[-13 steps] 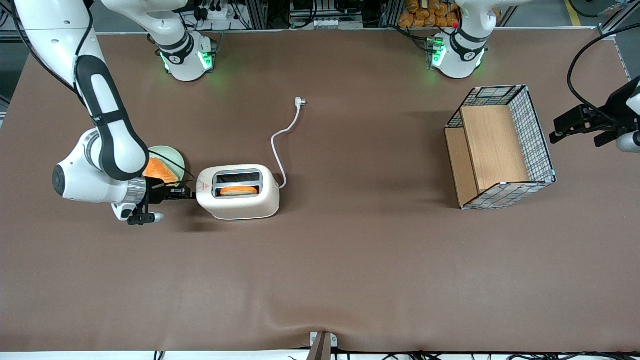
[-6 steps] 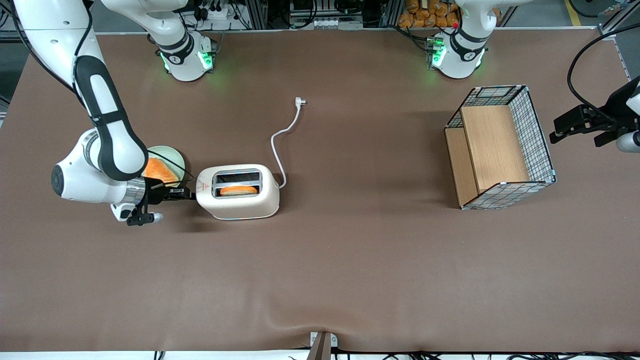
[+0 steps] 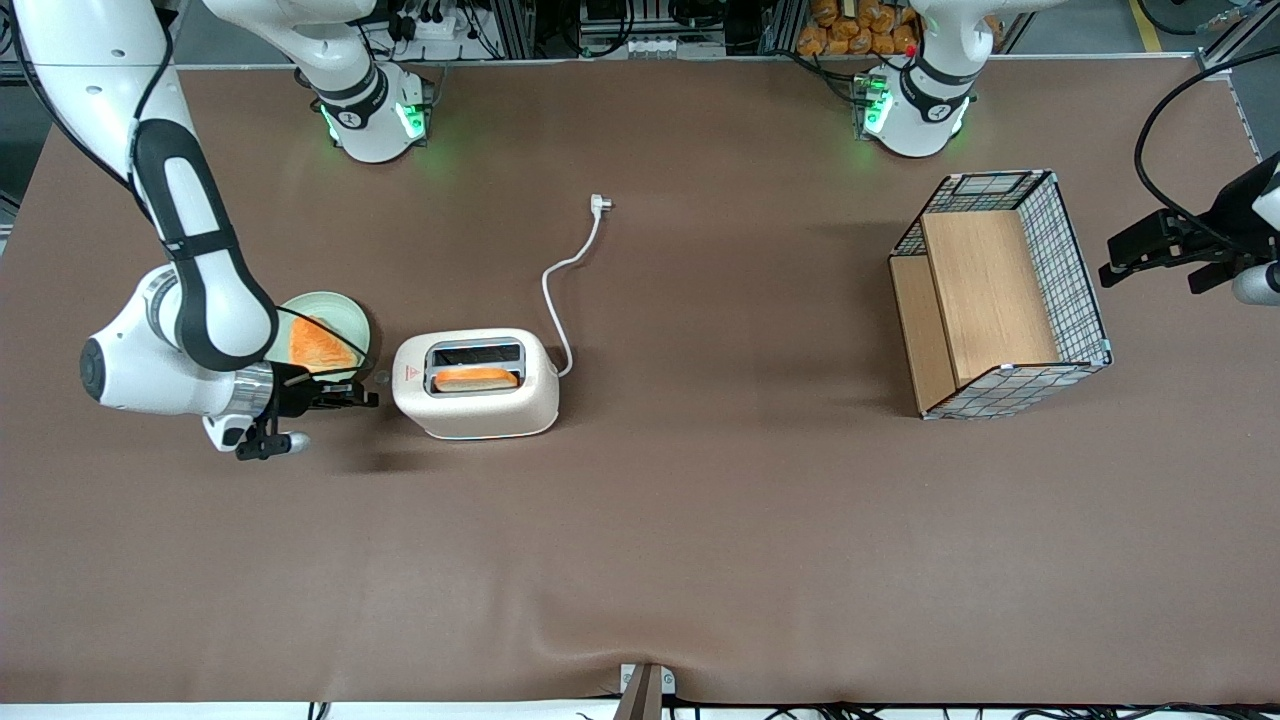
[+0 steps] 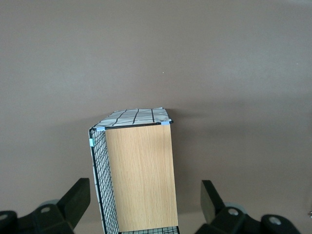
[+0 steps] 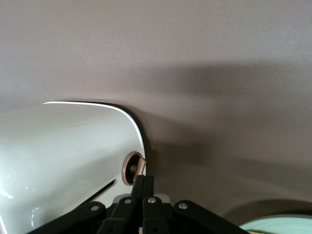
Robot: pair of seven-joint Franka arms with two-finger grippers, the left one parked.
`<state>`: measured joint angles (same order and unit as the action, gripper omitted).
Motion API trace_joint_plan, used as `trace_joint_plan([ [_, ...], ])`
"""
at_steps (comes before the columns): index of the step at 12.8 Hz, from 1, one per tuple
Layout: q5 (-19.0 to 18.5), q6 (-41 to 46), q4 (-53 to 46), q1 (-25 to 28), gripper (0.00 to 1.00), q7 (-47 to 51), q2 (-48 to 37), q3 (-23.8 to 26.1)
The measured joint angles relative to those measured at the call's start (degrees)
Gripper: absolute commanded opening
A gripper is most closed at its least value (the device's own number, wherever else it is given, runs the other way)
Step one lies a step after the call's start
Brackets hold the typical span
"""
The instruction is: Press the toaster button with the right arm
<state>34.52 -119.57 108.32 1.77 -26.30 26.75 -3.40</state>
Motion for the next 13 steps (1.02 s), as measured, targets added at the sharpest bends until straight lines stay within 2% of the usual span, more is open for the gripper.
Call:
trace_joint_plan([
  [1,-1.0,0.8,-0.9,-0.2,1.0,0.0,0.0,-0.3],
  [4,-4.5,5.8,-5.4,-0.5,1.0,0.0,0.0,-2.5],
  [7,-6.3,11.9,-11.0,-0.7,1.0,0.9,-0.1,-5.4],
  [8,-7.7,13.0,-12.6,-0.9,1.0,1.2,-0.2,-5.9],
  [11,-15.7,14.1,-17.1,-1.0,1.0,4.9,-1.7,-5.9],
  [13,-17.1,18.0,-19.9,-1.0,1.0,8.1,-3.2,-5.8],
])
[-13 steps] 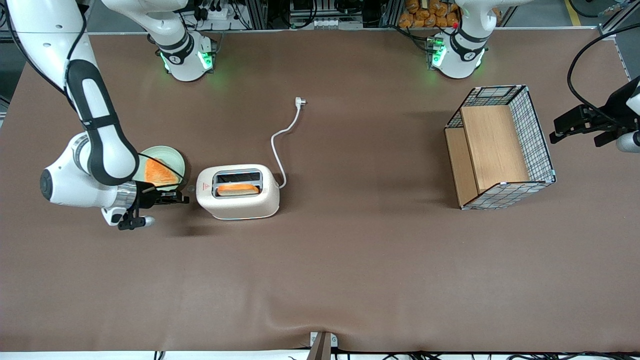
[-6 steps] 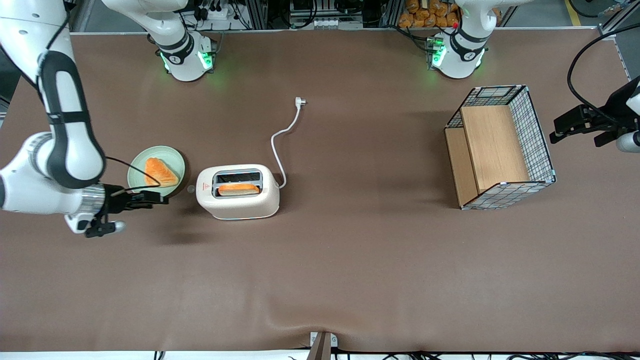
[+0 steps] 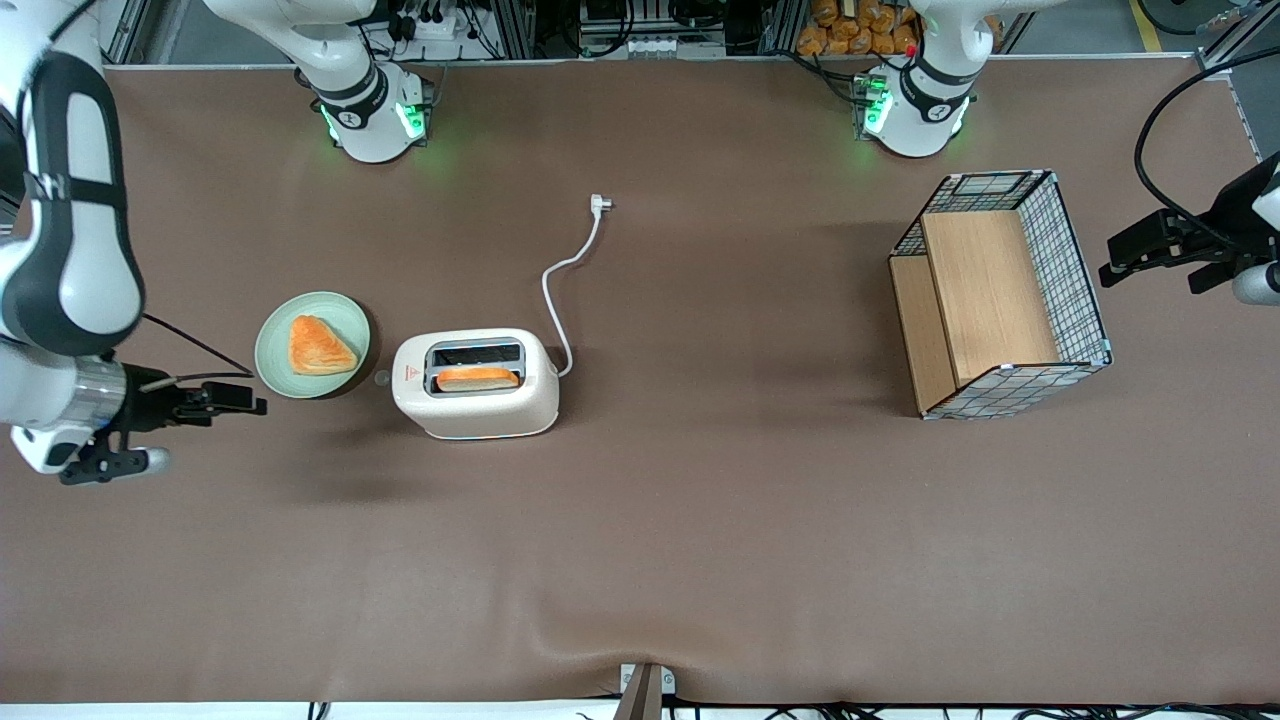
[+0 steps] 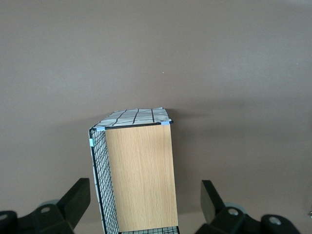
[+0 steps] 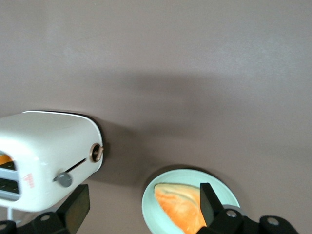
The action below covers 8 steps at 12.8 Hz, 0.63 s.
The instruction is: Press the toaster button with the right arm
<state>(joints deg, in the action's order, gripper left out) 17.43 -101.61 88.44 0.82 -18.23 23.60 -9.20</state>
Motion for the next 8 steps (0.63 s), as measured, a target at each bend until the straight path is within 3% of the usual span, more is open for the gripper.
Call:
trace_joint_plan([
  [5,-3.0,10.6,-4.5,0.0,1.0,12.4,-7.8,0.4],
  [8,-9.1,14.2,-4.2,0.0,1.0,19.3,-14.8,4.0],
])
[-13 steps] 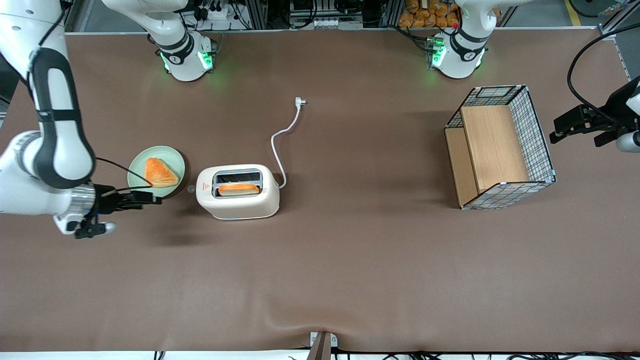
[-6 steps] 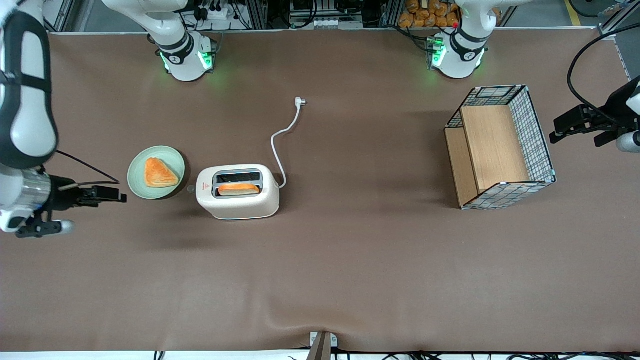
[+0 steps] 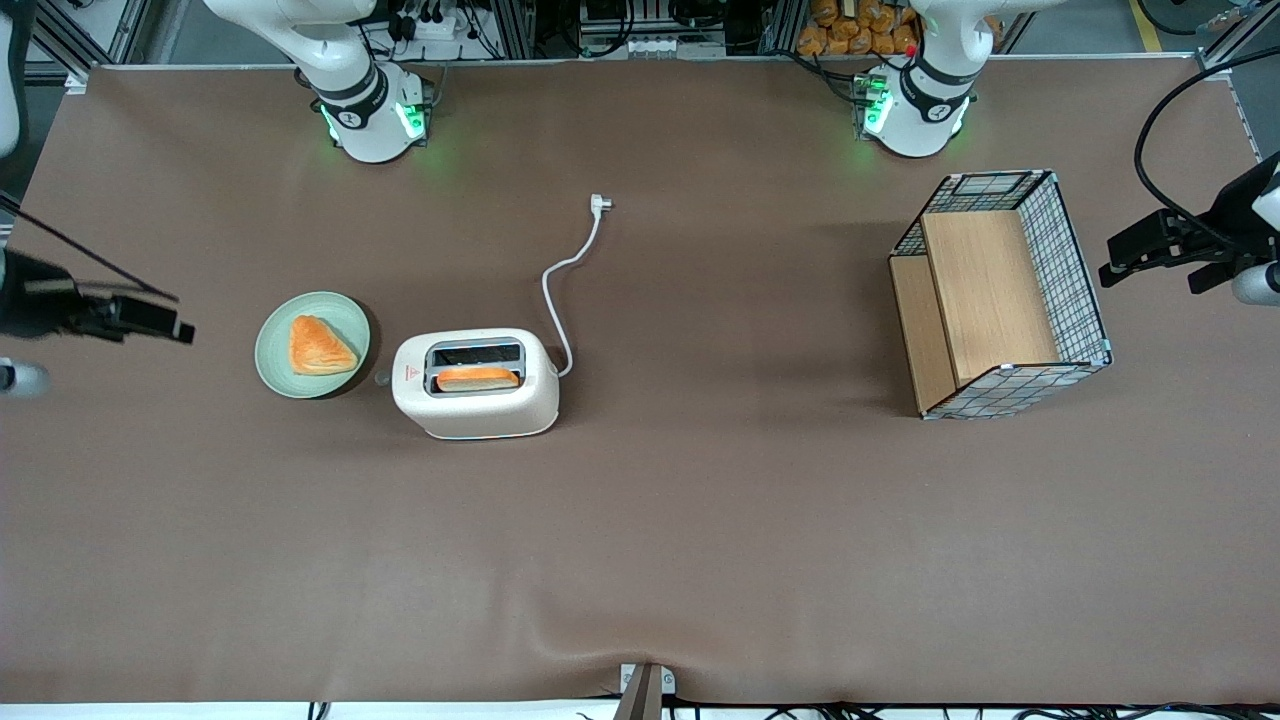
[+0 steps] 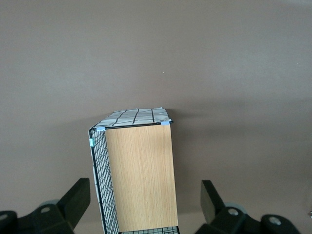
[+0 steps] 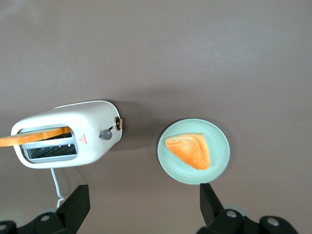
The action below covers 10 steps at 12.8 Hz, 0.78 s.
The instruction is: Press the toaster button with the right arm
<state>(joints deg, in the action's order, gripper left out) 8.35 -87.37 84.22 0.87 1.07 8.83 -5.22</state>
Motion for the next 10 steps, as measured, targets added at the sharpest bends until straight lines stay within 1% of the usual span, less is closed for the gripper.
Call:
trace_joint_plan([
  [2,-2.4,0.5,1.9,0.0,1.0,2.5,-4.2,1.7],
  [4,-5.0,0.4,3.2,0.0,1.0,2.6,-6.9,2.0],
  [7,-6.1,0.1,3.5,-0.1,1.0,2.6,-8.6,2.2],
  [10,-6.4,-0.4,3.5,-0.4,1.0,2.6,-8.6,2.2],
])
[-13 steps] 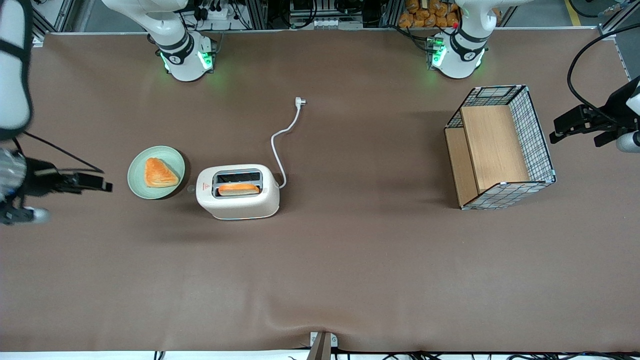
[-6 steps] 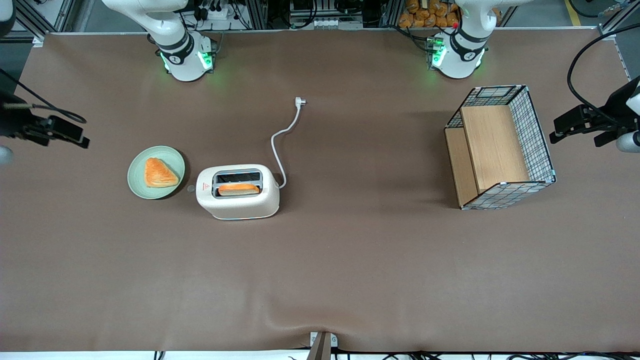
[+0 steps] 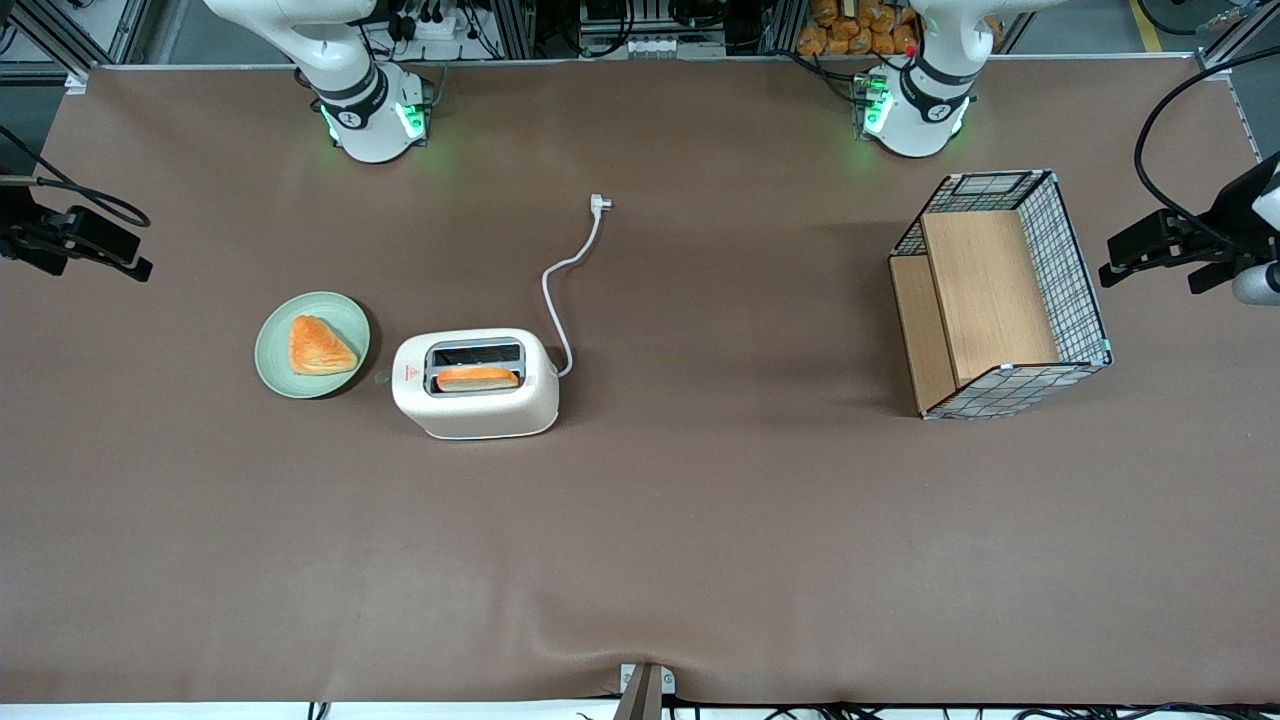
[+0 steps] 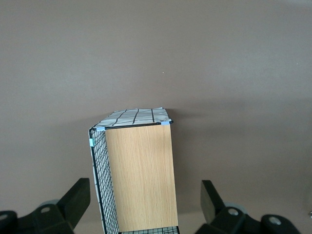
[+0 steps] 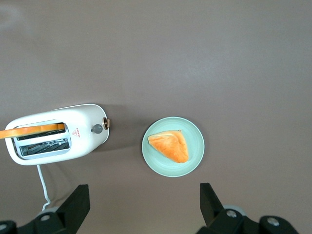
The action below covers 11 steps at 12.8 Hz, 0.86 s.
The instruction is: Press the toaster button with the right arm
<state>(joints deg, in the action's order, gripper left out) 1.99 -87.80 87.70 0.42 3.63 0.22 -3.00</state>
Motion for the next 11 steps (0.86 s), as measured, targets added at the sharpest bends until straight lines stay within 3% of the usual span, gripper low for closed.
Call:
trace_joint_plan([
  [11,-1.1,-0.2,-0.9,-0.2,1.0,0.0,0.0,0.0],
])
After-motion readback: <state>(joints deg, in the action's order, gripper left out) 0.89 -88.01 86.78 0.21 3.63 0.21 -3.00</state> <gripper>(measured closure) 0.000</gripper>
